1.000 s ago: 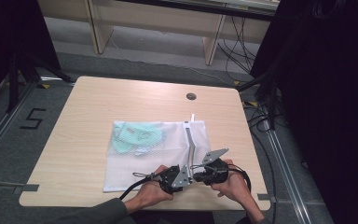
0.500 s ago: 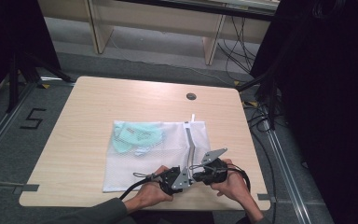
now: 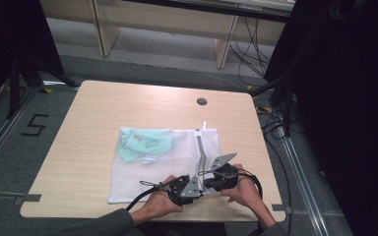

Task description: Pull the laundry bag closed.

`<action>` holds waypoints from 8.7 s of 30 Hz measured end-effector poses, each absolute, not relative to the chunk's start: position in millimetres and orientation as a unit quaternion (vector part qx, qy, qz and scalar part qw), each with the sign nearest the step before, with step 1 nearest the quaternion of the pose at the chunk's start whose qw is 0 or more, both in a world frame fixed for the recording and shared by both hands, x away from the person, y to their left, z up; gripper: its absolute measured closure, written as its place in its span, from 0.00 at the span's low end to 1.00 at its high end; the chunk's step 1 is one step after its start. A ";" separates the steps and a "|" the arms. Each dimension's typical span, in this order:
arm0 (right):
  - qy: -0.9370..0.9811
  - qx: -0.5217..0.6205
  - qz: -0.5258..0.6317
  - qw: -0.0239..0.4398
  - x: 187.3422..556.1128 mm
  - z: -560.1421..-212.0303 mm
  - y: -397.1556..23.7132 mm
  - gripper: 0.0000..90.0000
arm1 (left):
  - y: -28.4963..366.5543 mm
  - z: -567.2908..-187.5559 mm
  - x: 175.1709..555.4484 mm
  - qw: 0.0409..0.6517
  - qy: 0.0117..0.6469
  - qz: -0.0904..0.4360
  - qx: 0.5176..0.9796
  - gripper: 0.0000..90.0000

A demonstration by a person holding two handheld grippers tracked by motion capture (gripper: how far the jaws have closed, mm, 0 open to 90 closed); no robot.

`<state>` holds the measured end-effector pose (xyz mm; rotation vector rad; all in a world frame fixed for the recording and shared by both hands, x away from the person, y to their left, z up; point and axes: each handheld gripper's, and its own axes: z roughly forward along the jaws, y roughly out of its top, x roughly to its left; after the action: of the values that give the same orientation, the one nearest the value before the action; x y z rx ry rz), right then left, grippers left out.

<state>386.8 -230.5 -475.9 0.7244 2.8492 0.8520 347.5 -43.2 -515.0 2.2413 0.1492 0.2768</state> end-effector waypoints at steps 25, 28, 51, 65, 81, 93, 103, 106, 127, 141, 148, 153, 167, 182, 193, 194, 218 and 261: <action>0.936 0.232 0.260 0.058 411.5 -478.3 -226.1 0.96 | -42.3 -515.6 344.7 0.439 0.077 0.094 0.890 0.97; 0.936 0.225 0.262 0.062 415.3 -478.2 -226.2 0.96 | -42.7 -516.1 343.7 0.437 0.076 0.094 0.891 0.97; 0.936 0.237 0.254 0.064 422.9 -477.3 -221.9 0.96 | -42.6 -515.1 343.6 0.438 0.077 0.096 0.891 0.97; 0.934 0.236 0.257 0.073 429.5 -476.0 -223.6 0.96 | -42.3 -515.0 342.6 0.436 0.076 0.093 0.892 0.97; 0.935 0.241 0.251 0.071 440.2 -478.2 -224.2 0.96 | -40.8 -512.9 342.9 0.430 0.065 0.100 0.895 0.97; 0.931 0.243 0.263 0.077 446.7 -476.5 -224.7 0.96 | -40.0 -511.6 340.2 0.440 0.076 0.089 0.891 0.97; 0.924 0.254 0.275 0.077 454.8 -475.9 -225.1 0.96 | -37.4 -507.7 339.7 0.448 0.082 0.085 0.886 0.97; 0.923 0.256 0.276 0.080 457.3 -475.9 -225.2 0.96 | -36.4 -506.2 340.2 0.440 0.075 0.090 0.890 0.97; 0.920 0.266 0.270 0.104 485.9 -478.5 -224.4 0.96 | -40.7 -507.6 333.2 0.451 0.075 0.075 0.886 0.97; 0.916 0.276 0.271 0.109 500.7 -477.9 -224.0 0.96 | -40.2 -506.0 332.1 0.449 0.072 0.075 0.888 0.97; 0.917 0.274 0.268 0.112 506.8 -474.9 -227.4 0.96 | -39.7 -504.4 330.6 0.448 0.066 0.075 0.888 0.97; 0.910 0.286 0.277 0.113 508.7 -475.7 -227.7 0.96 | -40.2 -505.7 329.7 0.448 0.062 0.078 0.889 0.97; 0.911 0.284 0.276 0.118 522.4 -474.1 -224.2 0.96 | -40.3 -506.6 328.7 0.447 0.069 0.072 0.889 0.97; 0.903 0.300 0.281 0.127 532.6 -471.2 -234.1 0.96 | -42.0 -508.8 328.5 0.443 0.069 0.068 0.891 0.97; 0.909 0.303 0.266 0.109 532.2 -470.4 -249.5 0.95 | -39.2 -508.1 332.7 0.445 0.085 0.063 0.889 0.97; 0.914 0.296 0.255 0.107 531.5 -470.5 -252.8 0.95 | -38.2 -507.4 333.5 0.446 0.087 0.065 0.888 0.97; 0.915 0.275 0.250 0.158 536.7 -477.7 -257.3 0.96 | -37.5 -510.2 333.6 0.446 0.090 0.067 0.888 0.97; 0.888 0.325 0.268 0.184 546.1 -478.5 -257.7 0.90 | -33.8 -504.5 342.0 0.465 0.119 0.053 0.876 0.75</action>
<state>546.1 -257.7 -478.5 0.9170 2.5046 0.7568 342.0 -33.8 -504.5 2.1509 0.2931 0.1298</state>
